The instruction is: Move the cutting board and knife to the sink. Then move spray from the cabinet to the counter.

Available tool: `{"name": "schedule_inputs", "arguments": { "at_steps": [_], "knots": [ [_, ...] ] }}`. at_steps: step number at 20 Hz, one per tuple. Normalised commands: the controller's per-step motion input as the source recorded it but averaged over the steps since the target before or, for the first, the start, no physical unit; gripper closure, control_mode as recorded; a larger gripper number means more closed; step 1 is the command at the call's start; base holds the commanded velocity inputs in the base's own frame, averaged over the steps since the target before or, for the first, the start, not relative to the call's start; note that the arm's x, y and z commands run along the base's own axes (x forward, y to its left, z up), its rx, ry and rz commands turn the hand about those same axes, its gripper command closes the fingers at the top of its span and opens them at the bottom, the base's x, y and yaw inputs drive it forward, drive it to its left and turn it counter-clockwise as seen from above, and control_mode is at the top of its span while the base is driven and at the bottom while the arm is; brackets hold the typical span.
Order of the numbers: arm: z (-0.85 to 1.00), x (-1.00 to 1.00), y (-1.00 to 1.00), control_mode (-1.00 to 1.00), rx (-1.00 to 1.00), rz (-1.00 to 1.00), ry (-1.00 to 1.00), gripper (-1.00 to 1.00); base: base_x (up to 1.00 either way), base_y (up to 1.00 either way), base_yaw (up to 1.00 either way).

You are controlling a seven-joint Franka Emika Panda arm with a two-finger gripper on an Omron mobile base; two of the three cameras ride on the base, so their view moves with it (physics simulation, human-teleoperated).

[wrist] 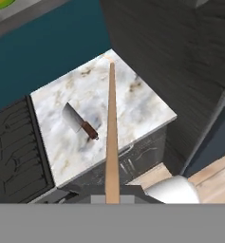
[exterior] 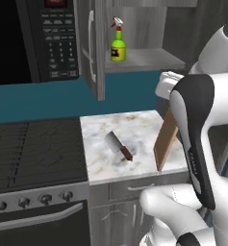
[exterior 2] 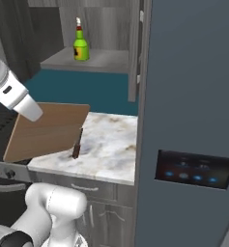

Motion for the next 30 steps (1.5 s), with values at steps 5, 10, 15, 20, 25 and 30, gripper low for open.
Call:
{"name": "schedule_inputs", "arguments": {
  "at_steps": [5, 10, 15, 20, 25, 30],
  "knots": [
    [0.00, 0.00, 0.00, 1.00, 0.00, 0.00, 0.00, 1.00, -0.48, 0.17, 0.04],
    [0.00, 0.00, 0.00, 1.00, 0.00, 0.00, 0.00, 1.00, -0.19, 0.42, 0.15],
    [0.00, 0.00, 0.00, 1.00, 0.00, 0.00, 0.00, 1.00, -0.02, 0.85, 0.40],
    [0.00, 0.00, 0.00, 1.00, 0.00, 0.00, 0.00, 1.00, -0.27, 0.94, 0.55],
    [0.00, 0.00, 0.00, 1.00, 0.00, 0.00, 0.00, 1.00, -0.40, 0.73, 0.56],
    [0.00, 0.00, 0.00, 1.00, 0.00, 0.00, 0.00, 1.00, -0.14, 0.27, 0.69]
  ]
}}
